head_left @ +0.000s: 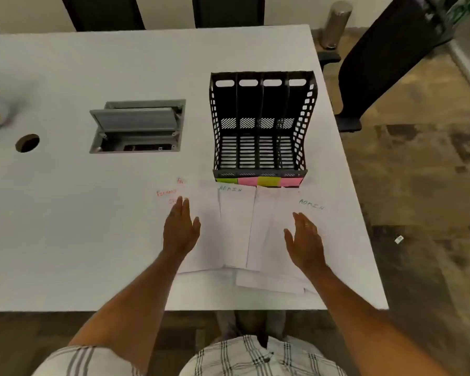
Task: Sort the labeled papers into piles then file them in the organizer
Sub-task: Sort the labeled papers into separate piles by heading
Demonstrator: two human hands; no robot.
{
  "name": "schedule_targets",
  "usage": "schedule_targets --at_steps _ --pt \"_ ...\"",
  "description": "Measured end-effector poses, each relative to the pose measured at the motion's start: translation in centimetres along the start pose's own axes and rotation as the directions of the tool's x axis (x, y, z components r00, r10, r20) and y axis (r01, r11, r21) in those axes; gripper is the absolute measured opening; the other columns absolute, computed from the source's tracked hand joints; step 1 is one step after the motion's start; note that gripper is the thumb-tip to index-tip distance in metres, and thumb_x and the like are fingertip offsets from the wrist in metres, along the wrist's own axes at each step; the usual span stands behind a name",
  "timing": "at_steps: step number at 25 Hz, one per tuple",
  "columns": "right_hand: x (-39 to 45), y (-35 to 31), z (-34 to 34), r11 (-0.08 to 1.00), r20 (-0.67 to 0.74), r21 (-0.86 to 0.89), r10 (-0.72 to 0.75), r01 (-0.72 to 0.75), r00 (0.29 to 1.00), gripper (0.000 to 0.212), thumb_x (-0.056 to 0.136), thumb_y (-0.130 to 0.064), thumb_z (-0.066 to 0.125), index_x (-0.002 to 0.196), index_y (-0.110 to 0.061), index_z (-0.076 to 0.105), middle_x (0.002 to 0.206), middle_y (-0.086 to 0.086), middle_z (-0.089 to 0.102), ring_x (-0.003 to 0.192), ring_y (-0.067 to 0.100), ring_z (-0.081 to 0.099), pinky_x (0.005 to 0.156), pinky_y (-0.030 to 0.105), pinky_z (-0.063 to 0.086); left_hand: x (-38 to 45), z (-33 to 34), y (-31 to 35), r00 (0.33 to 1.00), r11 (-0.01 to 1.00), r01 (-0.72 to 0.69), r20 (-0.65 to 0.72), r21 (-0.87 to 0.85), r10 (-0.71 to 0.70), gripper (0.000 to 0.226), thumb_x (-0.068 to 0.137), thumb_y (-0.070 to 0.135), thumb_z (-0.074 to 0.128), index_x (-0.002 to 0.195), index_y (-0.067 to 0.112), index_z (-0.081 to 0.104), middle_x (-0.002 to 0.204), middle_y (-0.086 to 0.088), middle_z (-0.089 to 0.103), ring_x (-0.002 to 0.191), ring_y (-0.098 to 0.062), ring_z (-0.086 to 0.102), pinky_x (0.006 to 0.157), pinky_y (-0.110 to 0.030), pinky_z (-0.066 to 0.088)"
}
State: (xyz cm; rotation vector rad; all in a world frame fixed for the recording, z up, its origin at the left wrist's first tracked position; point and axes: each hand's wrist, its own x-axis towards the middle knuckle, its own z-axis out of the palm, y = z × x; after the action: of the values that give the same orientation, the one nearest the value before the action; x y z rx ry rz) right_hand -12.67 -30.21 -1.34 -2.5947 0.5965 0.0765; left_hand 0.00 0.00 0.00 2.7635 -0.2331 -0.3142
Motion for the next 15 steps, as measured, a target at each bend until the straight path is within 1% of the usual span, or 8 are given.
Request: schedule_targets --at_steps 2,4,6,7,9,11,13,15 --pt "-0.4 -0.6 2.4 0.966 0.085 0.216 0.13 -0.145 0.988 0.057 0.099 -0.032 0.056 0.149 -0.013 0.036 0.151 0.01 0.043 0.138 0.029 0.042 0.109 0.044 0.042 -0.3 1.3 -1.7 0.98 0.976 0.194 0.057 -0.097 -0.189 0.07 0.1 0.026 0.053 0.158 0.002 0.021 0.168 -0.016 0.017 0.153 -0.035 0.022 0.119 -0.047 0.028" --pt "-0.9 -1.6 4.8 0.87 0.202 0.396 0.23 -0.295 0.952 0.056 0.098 -0.029 0.059 0.148 -0.014 0.037 0.145 0.01 0.049 0.129 0.026 0.051 0.103 0.037 0.046 -0.8 2.8 -4.0 0.921 0.908 0.387 0.114 -0.16 -0.372 0.071 0.099 0.025 0.056 0.158 0.003 0.021 0.168 -0.016 0.017 0.151 -0.037 0.024 0.117 -0.05 0.03" --pt "-0.4 -2.7 6.7 0.773 0.287 0.481 0.306 -0.412 0.908 0.057 0.096 -0.029 0.063 0.146 -0.015 0.039 0.141 0.008 0.052 0.121 0.023 0.056 0.094 0.029 0.047 -0.3 3.7 -6.3 0.853 0.822 0.522 0.121 -0.227 -0.508 0.073 0.098 0.027 0.059 0.156 0.001 0.023 0.165 -0.019 0.023 0.149 -0.039 0.027 0.118 -0.051 0.03" --pt "0.2 -3.2 7.5 0.754 0.308 0.489 0.321 -0.439 0.896 0.058 0.095 -0.03 0.065 0.145 -0.016 0.039 0.141 0.008 0.053 0.119 0.023 0.057 0.092 0.028 0.046 0.3 3.8 -7.4 0.826 0.79 0.561 0.11 -0.245 -0.553 0.074 0.096 0.028 0.062 0.155 0.0 0.026 0.163 -0.021 0.028 0.147 -0.04 0.031 0.117 -0.051 0.032" --pt "1.2 -4.0 9.0 0.75 0.331 0.481 0.324 -0.454 0.886 0.059 0.094 -0.03 0.066 0.145 -0.016 0.039 0.141 0.006 0.053 0.117 0.022 0.058 0.092 0.028 0.046 1.5 3.9 -9.6 0.796 0.761 0.6 0.089 -0.246 -0.599 0.076 0.093 0.033 0.065 0.152 -0.001 0.031 0.157 -0.022 0.037 0.143 -0.041 0.037 0.115 -0.051 0.035" --pt "2.1 -4.7 11.0 0.739 0.359 0.477 0.331 -0.477 0.873 0.061 0.093 -0.03 0.067 0.146 -0.015 0.04 0.142 0.006 0.053 0.118 0.021 0.058 0.093 0.028 0.045 3.1 4.4 -11.6 0.795 0.766 0.605 0.107 -0.215 -0.598 0.079 0.092 0.039 0.067 0.152 0.0 0.033 0.155 -0.021 0.041 0.142 -0.04 0.039 0.115 -0.051 0.036" --pt "2.6 -5.6 12.5 0.729 0.368 0.468 0.353 -0.499 0.86 0.064 0.092 -0.03 0.067 0.148 -0.014 0.039 0.147 0.007 0.048 0.126 0.024 0.053 0.101 0.032 0.045 4.6 4.7 -12.5 0.784 0.76 0.621 0.145 -0.193 -0.603 0.078 0.09 0.044 0.068 0.149 0.003 0.038 0.152 -0.02 0.045 0.14 -0.041 0.041 0.112 -0.054 0.039" --pt "2.8 -6.6 14.1 0.721 0.34 0.453 0.403 -0.524 0.849 0.07 0.091 -0.028 0.069 0.15 -0.013 0.036 0.15 0.01 0.043 0.134 0.027 0.045 0.109 0.04 0.041 6.0 4.9 -12.9 0.76 0.745 0.649 0.168 -0.153 -0.628 0.072 0.087 0.048 0.07 0.142 0.007 0.046 0.145 -0.019 0.049 0.135 -0.042 0.044 0.105 -0.056 0.044"
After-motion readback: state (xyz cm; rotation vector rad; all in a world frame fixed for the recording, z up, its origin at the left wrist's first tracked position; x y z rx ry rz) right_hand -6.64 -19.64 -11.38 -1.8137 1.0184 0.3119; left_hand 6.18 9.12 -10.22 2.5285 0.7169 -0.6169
